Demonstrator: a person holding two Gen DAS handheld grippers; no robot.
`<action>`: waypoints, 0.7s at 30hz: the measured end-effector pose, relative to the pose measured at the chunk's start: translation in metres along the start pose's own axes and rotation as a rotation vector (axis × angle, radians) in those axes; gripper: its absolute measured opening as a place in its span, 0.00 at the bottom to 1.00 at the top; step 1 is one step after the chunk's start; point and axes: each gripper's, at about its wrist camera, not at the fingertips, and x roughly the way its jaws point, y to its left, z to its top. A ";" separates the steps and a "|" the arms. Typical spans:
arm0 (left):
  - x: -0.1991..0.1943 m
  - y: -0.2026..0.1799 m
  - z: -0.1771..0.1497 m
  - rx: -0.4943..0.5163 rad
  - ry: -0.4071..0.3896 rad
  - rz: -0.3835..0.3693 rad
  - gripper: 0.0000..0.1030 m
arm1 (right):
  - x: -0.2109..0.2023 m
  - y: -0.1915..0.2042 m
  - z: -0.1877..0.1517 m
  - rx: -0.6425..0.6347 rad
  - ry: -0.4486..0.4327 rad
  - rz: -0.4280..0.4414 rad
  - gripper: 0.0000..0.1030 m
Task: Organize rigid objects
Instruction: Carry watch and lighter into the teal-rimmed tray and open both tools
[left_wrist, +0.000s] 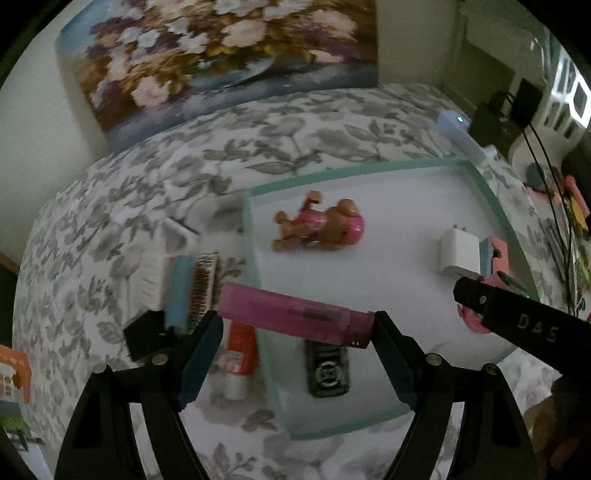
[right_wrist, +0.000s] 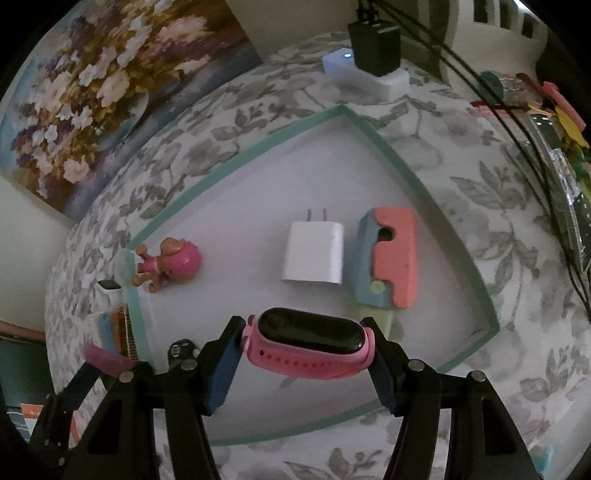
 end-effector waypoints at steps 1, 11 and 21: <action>0.003 -0.004 0.000 0.007 0.003 -0.002 0.80 | 0.000 -0.001 0.000 0.003 -0.001 -0.002 0.64; 0.016 -0.022 0.000 0.055 0.005 -0.004 0.81 | 0.003 -0.003 0.000 -0.012 0.011 -0.003 0.64; 0.013 -0.020 0.001 0.059 -0.002 -0.007 0.81 | 0.006 0.005 -0.001 -0.047 0.020 -0.004 0.64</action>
